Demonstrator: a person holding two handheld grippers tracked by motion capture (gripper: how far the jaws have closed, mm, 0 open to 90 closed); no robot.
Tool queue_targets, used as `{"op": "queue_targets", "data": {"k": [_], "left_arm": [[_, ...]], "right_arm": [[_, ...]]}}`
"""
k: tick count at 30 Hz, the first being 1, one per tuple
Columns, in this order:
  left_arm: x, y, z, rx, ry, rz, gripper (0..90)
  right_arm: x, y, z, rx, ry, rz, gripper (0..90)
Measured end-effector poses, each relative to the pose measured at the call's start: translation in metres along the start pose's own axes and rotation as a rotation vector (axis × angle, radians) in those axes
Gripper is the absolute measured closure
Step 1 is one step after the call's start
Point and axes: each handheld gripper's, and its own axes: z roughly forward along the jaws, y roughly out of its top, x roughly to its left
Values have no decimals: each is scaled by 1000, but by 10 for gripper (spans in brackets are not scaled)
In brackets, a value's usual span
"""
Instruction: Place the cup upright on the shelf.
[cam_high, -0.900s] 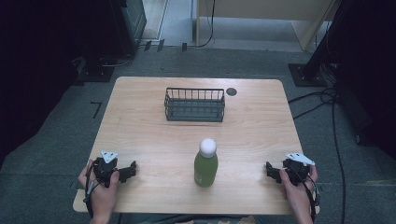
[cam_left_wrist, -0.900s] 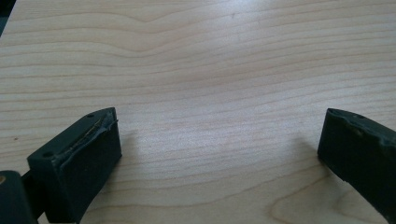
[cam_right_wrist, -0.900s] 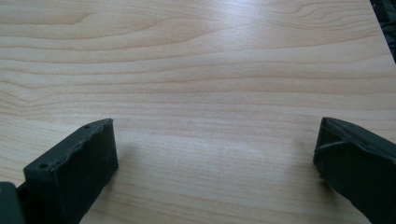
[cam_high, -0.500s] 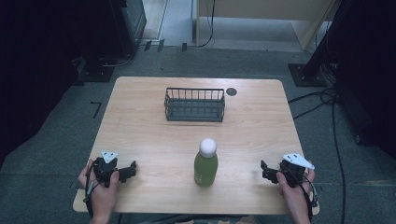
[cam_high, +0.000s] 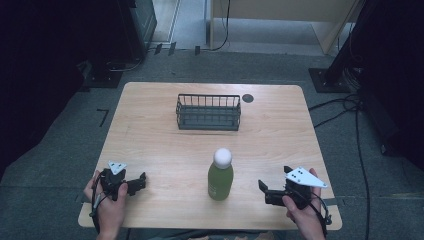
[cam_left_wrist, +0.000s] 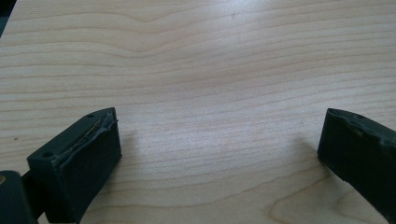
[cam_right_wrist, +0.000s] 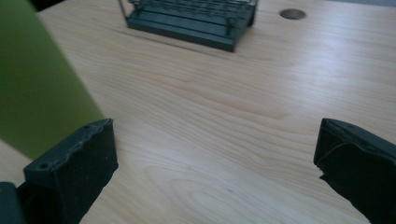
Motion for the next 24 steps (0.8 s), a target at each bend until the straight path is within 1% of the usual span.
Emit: {"op": "queue_targets", "data": {"k": [1, 2, 6, 7, 8, 9, 12, 13, 14, 16, 17, 18, 19, 20, 21, 24], "left_arm": [[0, 0, 0, 0, 0, 0, 0], [0, 0, 0, 0, 0, 0, 0], [0, 0, 0, 0, 0, 0, 0], [0, 0, 0, 0, 0, 0, 0], [0, 0, 0, 0, 0, 0, 0], [0, 0, 0, 0, 0, 0, 0], [0, 0, 0, 0, 0, 0, 0], [0, 0, 0, 0, 0, 0, 0], [0, 0, 0, 0, 0, 0, 0], [0, 0, 0, 0, 0, 0, 0], [0, 0, 0, 0, 0, 0, 0], [0, 0, 0, 0, 0, 0, 0], [0, 0, 0, 0, 0, 0, 0], [0, 0, 0, 0, 0, 0, 0], [0, 0, 0, 0, 0, 0, 0], [0, 0, 0, 0, 0, 0, 0]], "right_arm": [[0, 0, 0, 0, 0, 0, 0], [10, 2, 2, -4, 41, -12, 0], [27, 7, 6, -14, 105, -24, 0], [31, 8, 7, -17, 117, -29, 0], [31, 8, 7, -17, 117, -29, 0], [38, 10, 8, -23, 136, -36, 0], [47, 13, 11, -28, 168, -53, 0], [47, 13, 11, -28, 168, -53, 0], [54, 15, 13, -28, 192, -60, 0], [59, 17, 16, -28, 213, -69, 0], [59, 17, 16, -28, 213, -69, 0], [64, 18, 19, -27, 246, -71, 0], [64, 18, 19, -27, 246, -71, 0], [66, 19, 22, -23, 256, -77, 0], [71, 19, 27, -13, 260, -90, 0], [78, 19, 35, -7, 255, -106, 2]]}}
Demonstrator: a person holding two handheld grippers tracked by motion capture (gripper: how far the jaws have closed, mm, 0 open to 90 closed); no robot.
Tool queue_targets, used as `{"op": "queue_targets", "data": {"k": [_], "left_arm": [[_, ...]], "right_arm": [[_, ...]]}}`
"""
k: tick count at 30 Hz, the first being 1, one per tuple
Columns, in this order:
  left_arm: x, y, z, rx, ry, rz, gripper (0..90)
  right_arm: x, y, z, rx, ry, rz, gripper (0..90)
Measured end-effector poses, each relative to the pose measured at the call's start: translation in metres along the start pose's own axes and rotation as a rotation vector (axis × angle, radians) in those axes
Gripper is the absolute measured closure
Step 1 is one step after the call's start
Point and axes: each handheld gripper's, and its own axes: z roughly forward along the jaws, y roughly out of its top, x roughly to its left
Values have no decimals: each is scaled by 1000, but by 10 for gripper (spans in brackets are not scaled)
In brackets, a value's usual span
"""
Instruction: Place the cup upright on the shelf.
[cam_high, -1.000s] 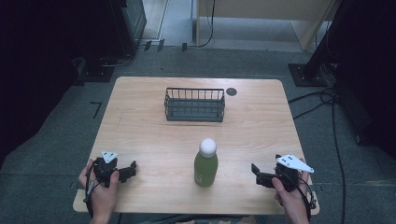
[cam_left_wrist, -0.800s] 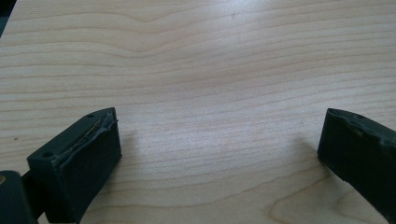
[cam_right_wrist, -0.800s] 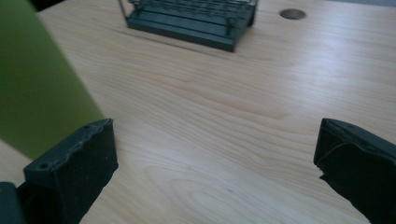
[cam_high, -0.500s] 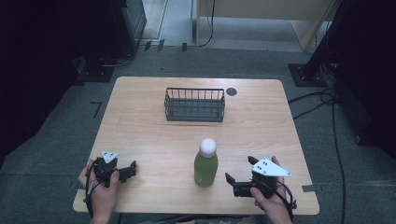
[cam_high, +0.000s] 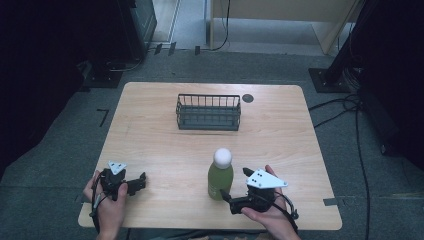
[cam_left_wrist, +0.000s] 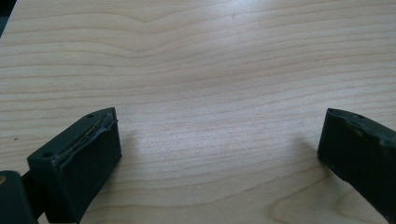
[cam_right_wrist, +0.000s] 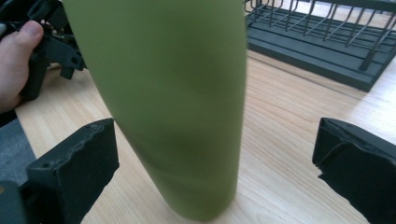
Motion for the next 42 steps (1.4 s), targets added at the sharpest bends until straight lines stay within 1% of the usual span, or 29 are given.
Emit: {"op": "queue_targets", "data": {"k": [5, 6, 8, 10, 12, 15, 16, 17, 20, 23, 24, 29, 31, 32, 36, 42], "left_arm": [[0, 0, 0, 0, 0, 0, 0], [0, 0, 0, 0, 0, 0, 0], [0, 0, 0, 0, 0, 0, 0], [0, 0, 0, -1, 0, 0, 0], [0, 0, 0, 0, 0, 0, 0], [0, 0, 0, 0, 0, 0, 0], [0, 0, 0, 0, 0, 0, 0], [0, 0, 0, 0, 0, 0, 0], [0, 0, 0, 0, 0, 0, 0], [0, 0, 0, 0, 0, 0, 0], [0, 0, 0, 1, 0, 0, 0], [0, 0, 0, 1, 0, 0, 0], [0, 0, 0, 1, 0, 0, 0], [0, 0, 0, 1, 0, 0, 0], [0, 0, 0, 1, 0, 0, 0], [0, 0, 0, 1, 0, 0, 0]], "right_arm": [[6, 1, 10, -4, -2, -13, 21], [8, 1, 12, -7, -3, -12, 32], [13, 3, 17, -18, -8, -24, 74], [14, 3, 20, -28, -11, -28, 98], [14, 3, 22, -27, -6, -28, 108], [15, 2, 27, -33, -1, -29, 163], [15, 2, 27, -33, -1, -29, 163], [17, 2, 28, -40, -1, -34, 184], [17, 2, 30, -43, -1, -46, 192], [19, 3, 30, -47, -16, -57, 201], [19, 4, 30, -45, -18, -68, 204], [18, 6, 32, -41, -22, -69, 206], [18, 6, 32, -39, -28, -75, 206], [17, 8, 33, -39, -45, -89, 206], [14, 11, 34, -44, -43, -76, 207], [7, 22, 32, -63, -64, -72, 207]]}}
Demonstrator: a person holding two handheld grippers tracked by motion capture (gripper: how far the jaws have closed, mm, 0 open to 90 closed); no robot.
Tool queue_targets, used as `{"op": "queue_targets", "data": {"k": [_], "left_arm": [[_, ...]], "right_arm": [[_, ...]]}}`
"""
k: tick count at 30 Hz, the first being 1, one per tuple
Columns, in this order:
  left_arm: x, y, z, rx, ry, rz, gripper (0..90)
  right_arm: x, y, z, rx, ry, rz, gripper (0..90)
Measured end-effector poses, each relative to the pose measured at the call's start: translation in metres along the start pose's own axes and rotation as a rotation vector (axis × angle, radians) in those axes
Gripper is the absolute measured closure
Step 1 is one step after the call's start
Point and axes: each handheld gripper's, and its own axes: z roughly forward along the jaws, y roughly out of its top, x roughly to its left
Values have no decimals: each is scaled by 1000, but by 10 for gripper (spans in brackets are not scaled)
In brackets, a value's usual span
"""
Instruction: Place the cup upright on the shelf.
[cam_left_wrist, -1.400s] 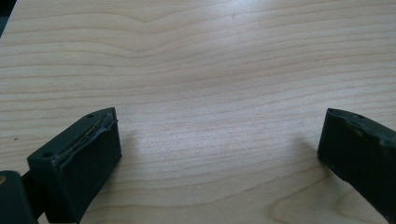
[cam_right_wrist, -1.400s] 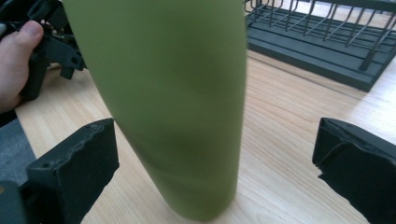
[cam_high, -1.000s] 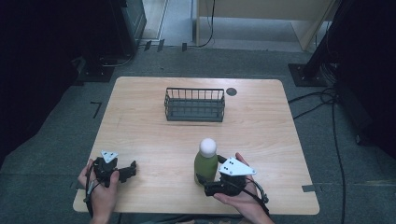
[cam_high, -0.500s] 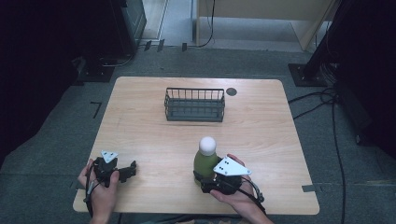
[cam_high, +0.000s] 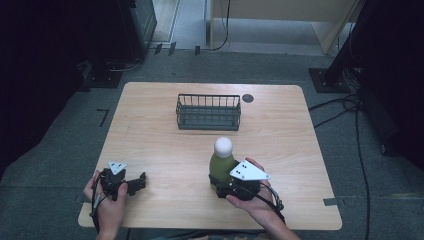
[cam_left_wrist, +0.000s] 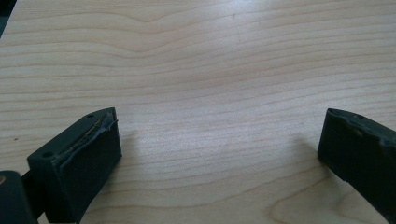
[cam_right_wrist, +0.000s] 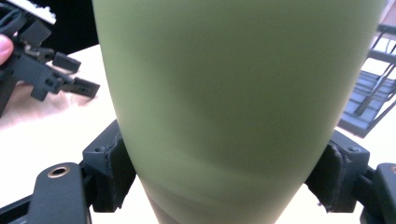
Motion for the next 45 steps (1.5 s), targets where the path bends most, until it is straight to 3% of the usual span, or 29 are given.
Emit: {"op": "queue_targets", "data": {"k": [24, 45], "left_arm": [[0, 0, 0, 0, 0, 2, 0], [0, 0, 0, -2, 0, 1, 0]], "right_arm": [[-52, 67, 12, -66, -107, 31, 207], [-84, 122, 27, -84, -162, 65, 207]]}}
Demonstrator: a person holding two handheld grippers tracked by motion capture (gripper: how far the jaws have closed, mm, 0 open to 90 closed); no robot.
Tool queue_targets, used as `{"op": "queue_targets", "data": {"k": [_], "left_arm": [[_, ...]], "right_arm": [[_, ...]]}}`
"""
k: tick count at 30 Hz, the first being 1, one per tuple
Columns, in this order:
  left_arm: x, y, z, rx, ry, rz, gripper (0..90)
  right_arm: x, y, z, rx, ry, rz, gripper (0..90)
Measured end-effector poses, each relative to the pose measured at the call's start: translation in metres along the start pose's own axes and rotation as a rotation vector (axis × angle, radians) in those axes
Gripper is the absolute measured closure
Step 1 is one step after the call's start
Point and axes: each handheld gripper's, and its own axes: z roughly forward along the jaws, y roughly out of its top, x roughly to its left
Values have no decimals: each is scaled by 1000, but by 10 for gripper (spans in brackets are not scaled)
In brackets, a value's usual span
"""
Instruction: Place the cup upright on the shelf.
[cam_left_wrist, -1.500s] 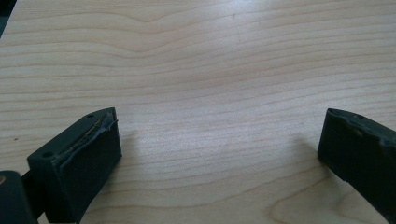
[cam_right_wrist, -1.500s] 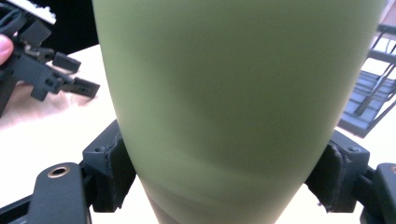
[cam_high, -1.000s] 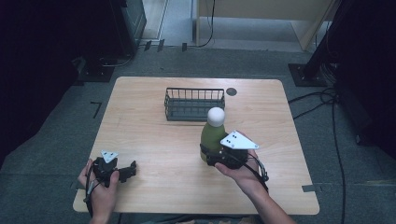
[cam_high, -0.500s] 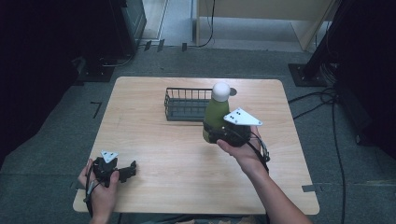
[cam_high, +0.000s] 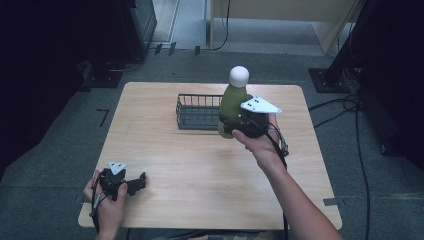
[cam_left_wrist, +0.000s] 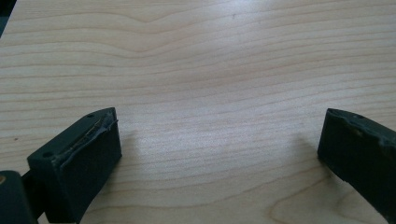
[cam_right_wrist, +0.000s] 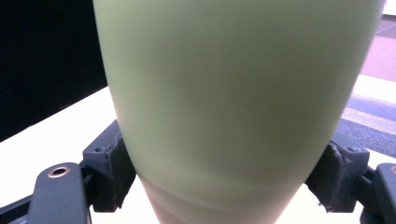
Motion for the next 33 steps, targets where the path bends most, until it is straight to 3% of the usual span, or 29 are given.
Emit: {"op": "queue_targets", "data": {"k": [17, 25, 33], "left_arm": [[0, 0, 0, 1, 0, -1, 0], [0, 0, 0, 0, -1, -1, 0], [0, 0, 0, 1, -1, 0, 0]], "right_arm": [[-15, 36, 39, -4, -42, 26, 207], [-27, 44, 60, -9, -69, 37, 207], [-35, 39, 82, 12, -82, 45, 207]]}}
